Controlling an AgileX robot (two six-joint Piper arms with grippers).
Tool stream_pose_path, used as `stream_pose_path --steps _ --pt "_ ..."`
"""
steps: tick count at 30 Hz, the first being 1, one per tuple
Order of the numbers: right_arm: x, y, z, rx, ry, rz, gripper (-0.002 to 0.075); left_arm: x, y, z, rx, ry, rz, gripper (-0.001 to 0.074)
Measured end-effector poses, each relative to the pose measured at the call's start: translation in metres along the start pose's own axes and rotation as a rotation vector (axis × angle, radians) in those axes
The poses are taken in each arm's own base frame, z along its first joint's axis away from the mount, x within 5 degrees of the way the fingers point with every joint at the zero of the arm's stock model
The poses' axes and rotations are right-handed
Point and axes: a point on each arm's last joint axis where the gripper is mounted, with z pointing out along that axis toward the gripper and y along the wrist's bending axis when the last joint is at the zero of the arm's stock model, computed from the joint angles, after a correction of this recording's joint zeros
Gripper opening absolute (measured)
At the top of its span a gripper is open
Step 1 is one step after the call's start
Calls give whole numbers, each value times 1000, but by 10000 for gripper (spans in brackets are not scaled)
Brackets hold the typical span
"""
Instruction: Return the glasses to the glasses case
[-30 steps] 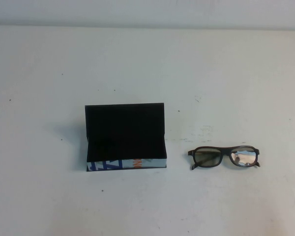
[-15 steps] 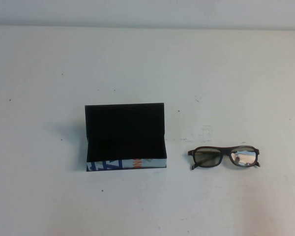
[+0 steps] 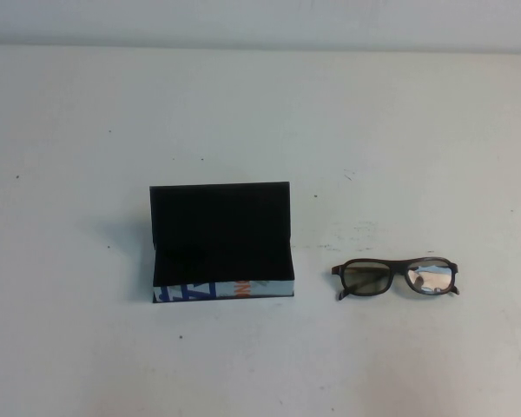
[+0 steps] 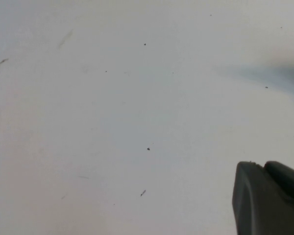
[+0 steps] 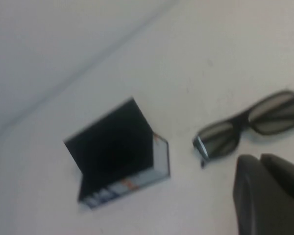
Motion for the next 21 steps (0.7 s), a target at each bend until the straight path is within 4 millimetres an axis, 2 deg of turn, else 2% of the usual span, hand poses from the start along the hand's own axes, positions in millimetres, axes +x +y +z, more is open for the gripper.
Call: stream_pose_path --steps 6,17,21 --pt "-21 18 24 130 370 -147 -11 0 0 0 0 0 0 -4" --pt "-67 33 83 154 710 -337 -11 0 0 0 0 0 0 -4" --pt "-67 39 110 120 823 -439 -11 0 0 0 0 0 0 -4"
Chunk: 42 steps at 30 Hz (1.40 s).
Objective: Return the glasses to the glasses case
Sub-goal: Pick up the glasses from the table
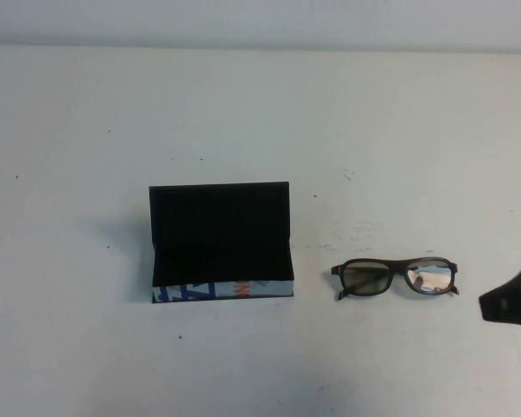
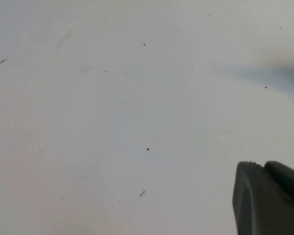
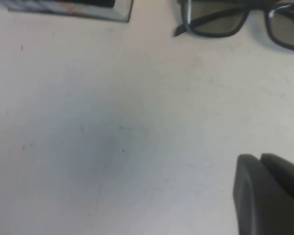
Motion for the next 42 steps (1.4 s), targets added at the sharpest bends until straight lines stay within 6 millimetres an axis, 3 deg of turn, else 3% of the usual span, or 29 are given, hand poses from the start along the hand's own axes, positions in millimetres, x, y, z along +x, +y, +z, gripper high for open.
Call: stream_pose_path --steps 10,17,21,29,42 --pt "-53 37 57 31 281 -488 -11 0 0 0 0 0 0 -4" --pt "-77 36 87 -35 390 -883 -1 0 0 0 0 0 0 -4" --pt "-88 31 99 -32 421 -1064 76 0 0 0 0 0 0 -4" --pt "-102 17 130 -1 426 -1320 328 0 0 0 0 0 0 -4" --pt "-119 4 163 -15 511 -1427 360 0 0 0 0 0 0 -4"
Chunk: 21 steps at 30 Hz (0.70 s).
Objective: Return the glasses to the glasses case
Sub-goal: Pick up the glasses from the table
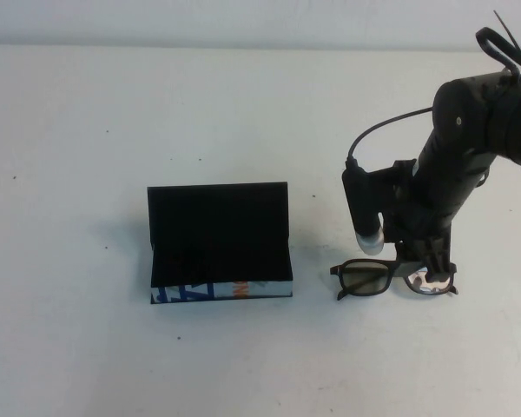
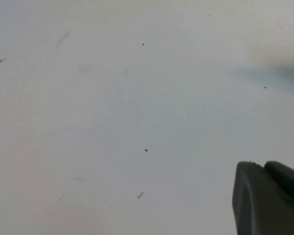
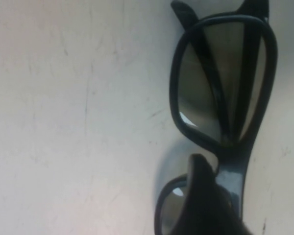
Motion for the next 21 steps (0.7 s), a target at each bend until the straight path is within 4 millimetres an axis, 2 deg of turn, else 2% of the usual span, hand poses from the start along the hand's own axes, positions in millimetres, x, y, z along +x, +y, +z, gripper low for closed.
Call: stream_pose_path --steps 15,21 --pt "8 -5 9 -28 20 13 360 0 0 0 0 0 0 -4" --pt "8 -7 20 -46 19 20 360 0 0 0 0 0 0 -4"
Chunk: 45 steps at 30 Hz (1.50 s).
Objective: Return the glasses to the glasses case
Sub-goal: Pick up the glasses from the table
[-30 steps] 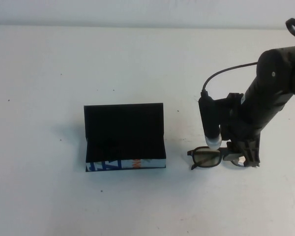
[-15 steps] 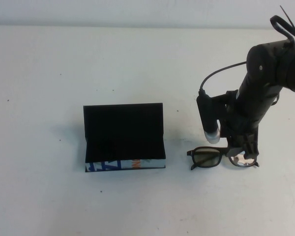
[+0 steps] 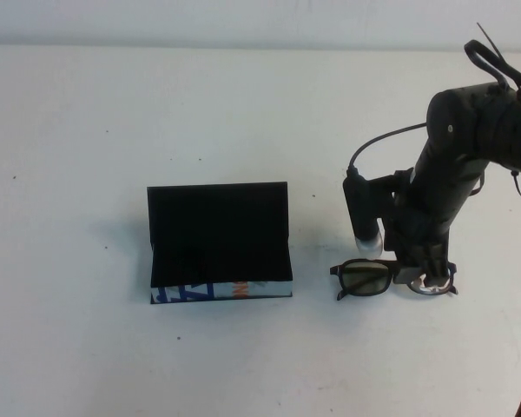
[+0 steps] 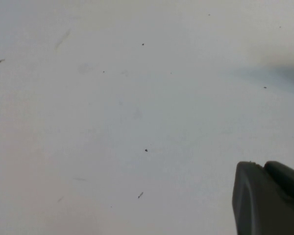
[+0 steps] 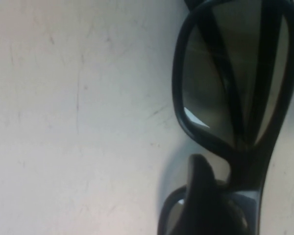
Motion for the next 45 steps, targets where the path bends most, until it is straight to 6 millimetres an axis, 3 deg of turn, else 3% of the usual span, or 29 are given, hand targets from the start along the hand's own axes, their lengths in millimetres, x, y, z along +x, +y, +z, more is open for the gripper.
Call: stream_pose_path --steps 26,30,39,45 --pt "-1 -3 14 -19 -10 14 357 0 0 0 0 0 0 -4" --pt "-1 -2 14 -31 -8 17 305 0 0 0 0 0 0 -4" --pt "0 0 9 -39 -3 15 66 0 0 0 0 0 0 -4" --pt "0 4 3 -56 3 14 58 0 0 0 0 0 0 -4"
